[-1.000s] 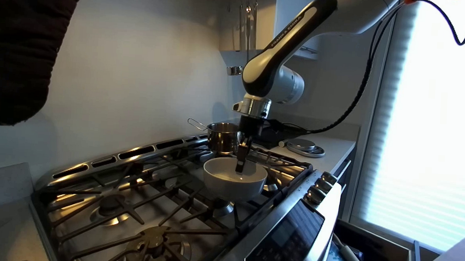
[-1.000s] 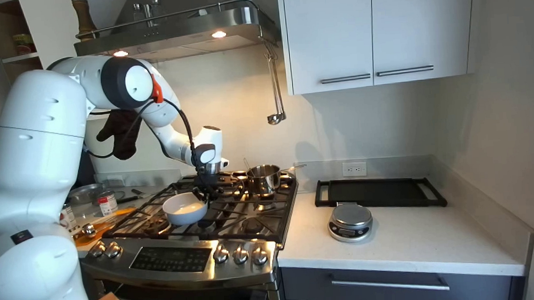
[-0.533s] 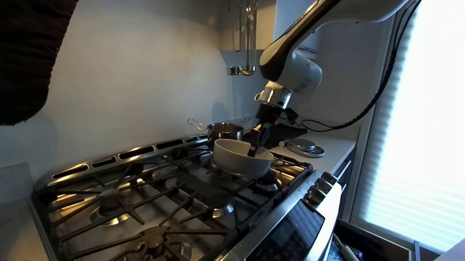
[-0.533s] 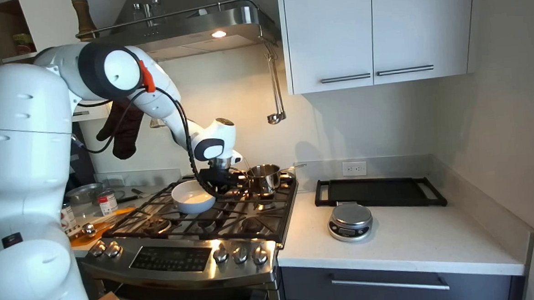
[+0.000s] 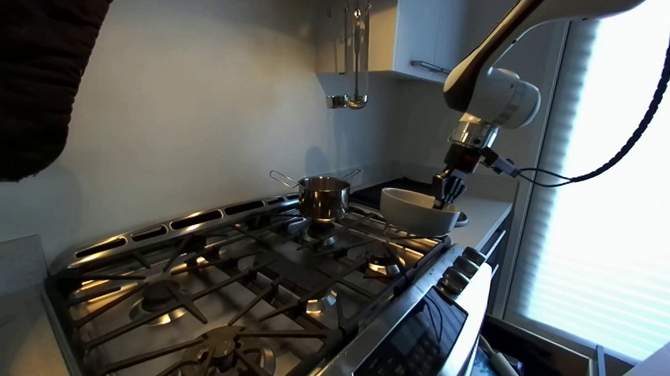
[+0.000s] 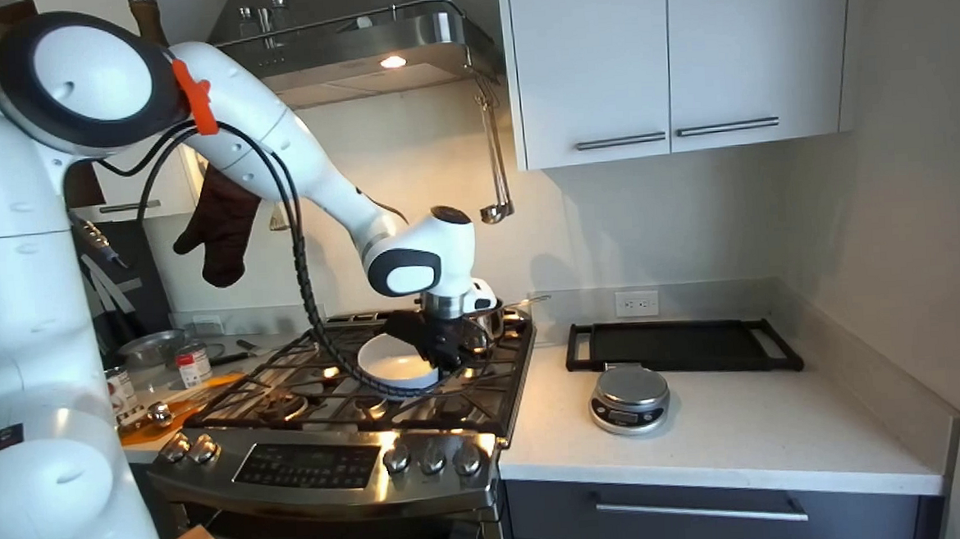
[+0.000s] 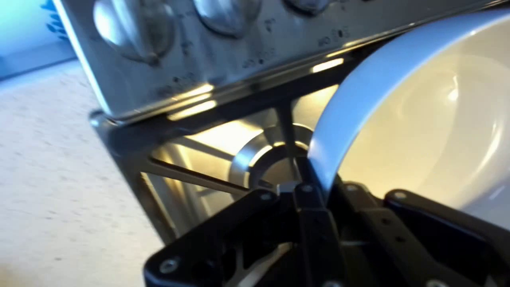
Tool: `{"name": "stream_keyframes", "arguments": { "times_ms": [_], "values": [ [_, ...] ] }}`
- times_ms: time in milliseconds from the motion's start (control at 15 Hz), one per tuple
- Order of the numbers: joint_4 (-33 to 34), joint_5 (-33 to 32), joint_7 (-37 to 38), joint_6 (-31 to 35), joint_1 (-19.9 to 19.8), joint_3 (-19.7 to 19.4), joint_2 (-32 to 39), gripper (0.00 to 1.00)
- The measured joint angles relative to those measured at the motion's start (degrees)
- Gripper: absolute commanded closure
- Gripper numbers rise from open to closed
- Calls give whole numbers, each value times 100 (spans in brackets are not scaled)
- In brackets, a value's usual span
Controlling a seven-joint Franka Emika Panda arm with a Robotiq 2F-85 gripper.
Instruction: Pick up the gray bowl and put it on the scale
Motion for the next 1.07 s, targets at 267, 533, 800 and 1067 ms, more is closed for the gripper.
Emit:
{"name": "stream_keyframes", "arguments": {
  "times_ms": [267,533,800,1067],
  "values": [
    [-134,-726,982,-82,-131,-747,-305,93],
    [-102,-1088,1378,-99,-149,-937,-406,93],
    [-103,-1100,1444,-101,-129,-927,-408,93],
    [-103,-1100,1446,-101,-129,-926,-408,98]
  ]
}}
